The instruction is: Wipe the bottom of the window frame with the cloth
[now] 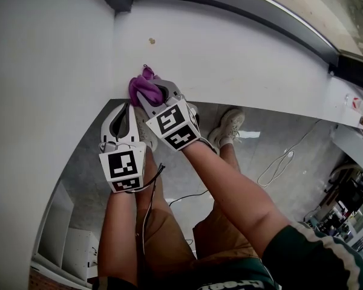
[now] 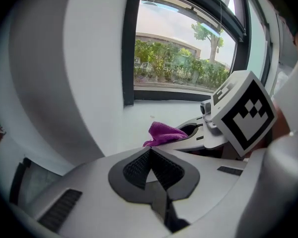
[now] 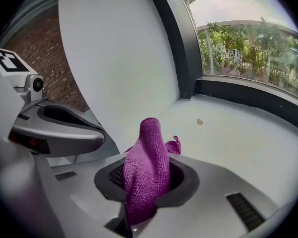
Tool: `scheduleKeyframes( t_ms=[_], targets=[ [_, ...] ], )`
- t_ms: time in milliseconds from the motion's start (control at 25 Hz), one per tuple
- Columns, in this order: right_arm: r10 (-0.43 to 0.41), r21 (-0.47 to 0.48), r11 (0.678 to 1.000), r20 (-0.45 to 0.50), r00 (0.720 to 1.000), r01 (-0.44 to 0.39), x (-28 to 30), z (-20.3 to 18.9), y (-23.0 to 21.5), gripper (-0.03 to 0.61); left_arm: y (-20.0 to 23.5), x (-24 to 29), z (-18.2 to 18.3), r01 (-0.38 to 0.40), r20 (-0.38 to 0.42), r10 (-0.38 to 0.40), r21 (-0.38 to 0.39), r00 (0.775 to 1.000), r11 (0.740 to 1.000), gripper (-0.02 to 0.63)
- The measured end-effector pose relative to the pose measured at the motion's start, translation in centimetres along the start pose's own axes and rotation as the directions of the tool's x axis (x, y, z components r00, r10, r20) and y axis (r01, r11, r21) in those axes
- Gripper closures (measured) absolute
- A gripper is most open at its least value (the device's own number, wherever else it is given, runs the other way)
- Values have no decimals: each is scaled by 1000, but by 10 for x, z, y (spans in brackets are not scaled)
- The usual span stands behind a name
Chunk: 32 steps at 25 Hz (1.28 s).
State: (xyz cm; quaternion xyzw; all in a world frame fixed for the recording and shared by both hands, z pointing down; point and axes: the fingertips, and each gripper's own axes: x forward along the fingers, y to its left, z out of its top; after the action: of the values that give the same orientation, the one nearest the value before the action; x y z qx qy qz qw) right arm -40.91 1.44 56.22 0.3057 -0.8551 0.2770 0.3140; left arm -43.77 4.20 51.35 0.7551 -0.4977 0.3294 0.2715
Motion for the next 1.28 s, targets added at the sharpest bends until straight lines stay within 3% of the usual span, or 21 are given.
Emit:
scheduleKeyframes(
  t_ms=[600,960,1280],
  targets=[
    [70,-23,997,-20,997,-71,21,14,23,482,31,-15,-17,-57,-25,56,-24,998,998,606],
    [106,-144,984,-32,994,-109,27,29,9,482,22,-7,-5,-45,-17,45,-33,999,998,606],
    [105,-187,977,-12,994,-105,32,49,-23,482,6,7,16,-30,0,30,-33,1000,999,606]
  ],
)
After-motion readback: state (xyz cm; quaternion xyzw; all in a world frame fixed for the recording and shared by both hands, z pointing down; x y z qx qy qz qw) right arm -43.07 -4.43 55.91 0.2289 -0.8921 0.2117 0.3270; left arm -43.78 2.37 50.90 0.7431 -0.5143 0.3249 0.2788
